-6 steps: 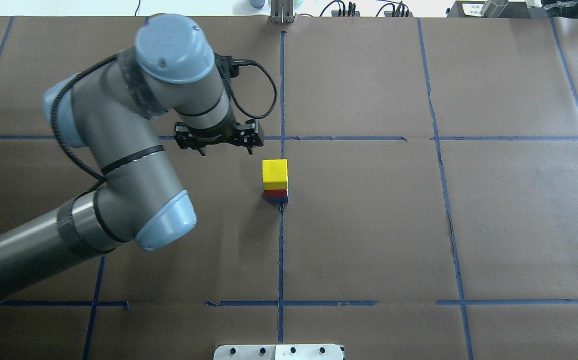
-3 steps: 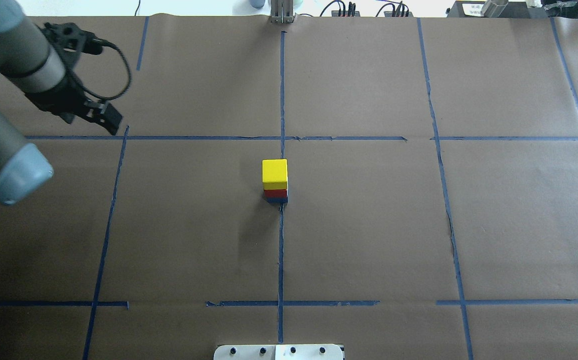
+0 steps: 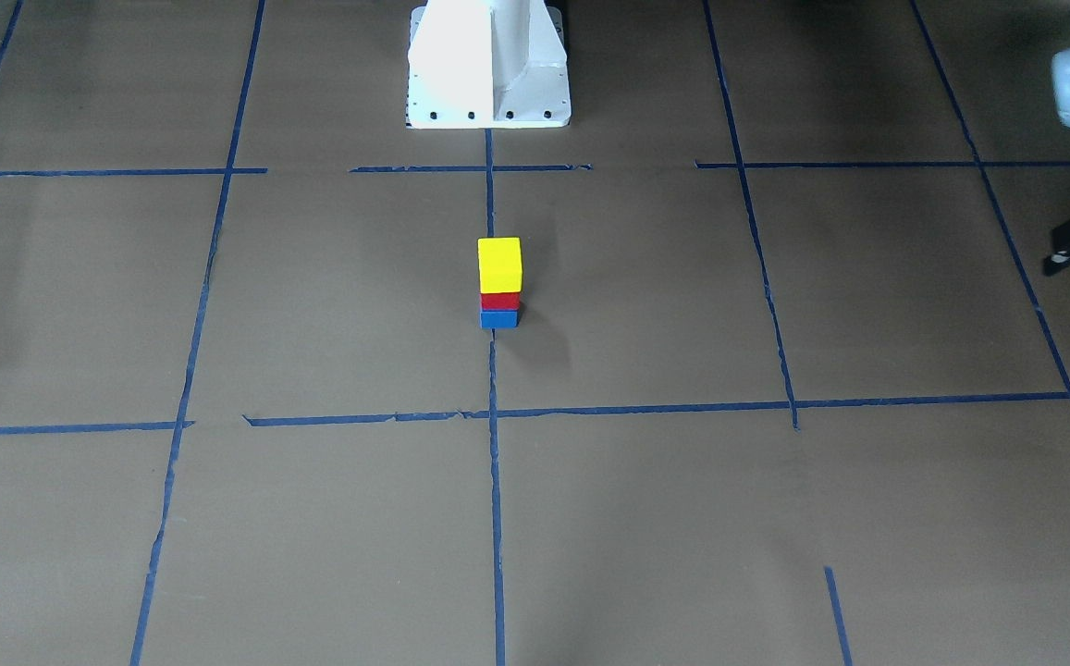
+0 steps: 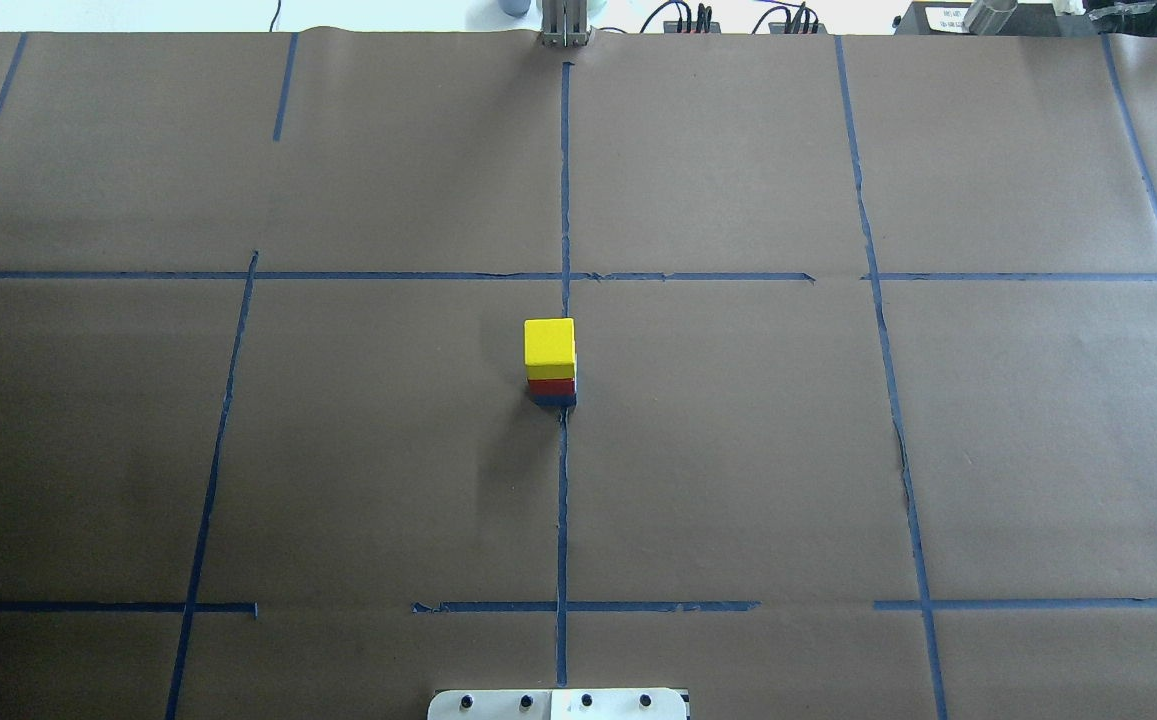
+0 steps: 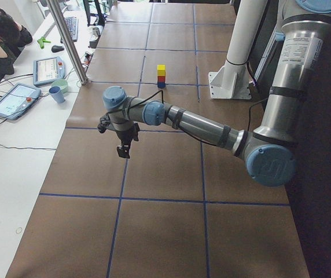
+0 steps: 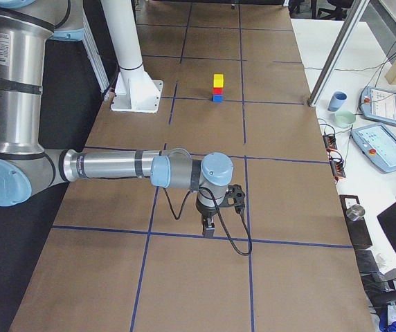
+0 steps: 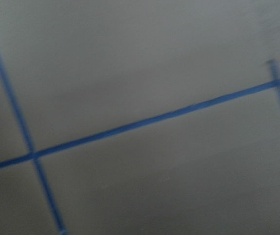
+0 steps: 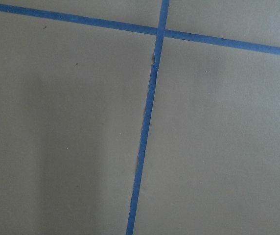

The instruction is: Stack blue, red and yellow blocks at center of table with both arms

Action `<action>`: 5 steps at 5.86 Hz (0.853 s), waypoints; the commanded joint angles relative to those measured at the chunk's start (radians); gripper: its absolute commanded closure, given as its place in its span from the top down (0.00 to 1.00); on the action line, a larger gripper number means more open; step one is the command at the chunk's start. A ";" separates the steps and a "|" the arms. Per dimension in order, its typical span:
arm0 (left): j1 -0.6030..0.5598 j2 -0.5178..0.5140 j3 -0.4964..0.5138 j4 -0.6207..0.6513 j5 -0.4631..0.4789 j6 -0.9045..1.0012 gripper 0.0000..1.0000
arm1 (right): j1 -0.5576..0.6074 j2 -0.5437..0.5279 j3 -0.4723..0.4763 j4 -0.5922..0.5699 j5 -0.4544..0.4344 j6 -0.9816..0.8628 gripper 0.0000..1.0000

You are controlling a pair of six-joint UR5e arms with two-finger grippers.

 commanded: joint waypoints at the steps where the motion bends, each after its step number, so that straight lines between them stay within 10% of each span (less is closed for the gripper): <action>1: -0.095 0.052 0.102 -0.003 -0.007 0.042 1.00 | 0.000 0.002 -0.003 0.000 0.000 0.000 1.00; 5: -0.182 0.166 0.081 -0.056 -0.005 0.035 1.00 | 0.000 0.010 -0.008 0.000 0.000 -0.002 1.00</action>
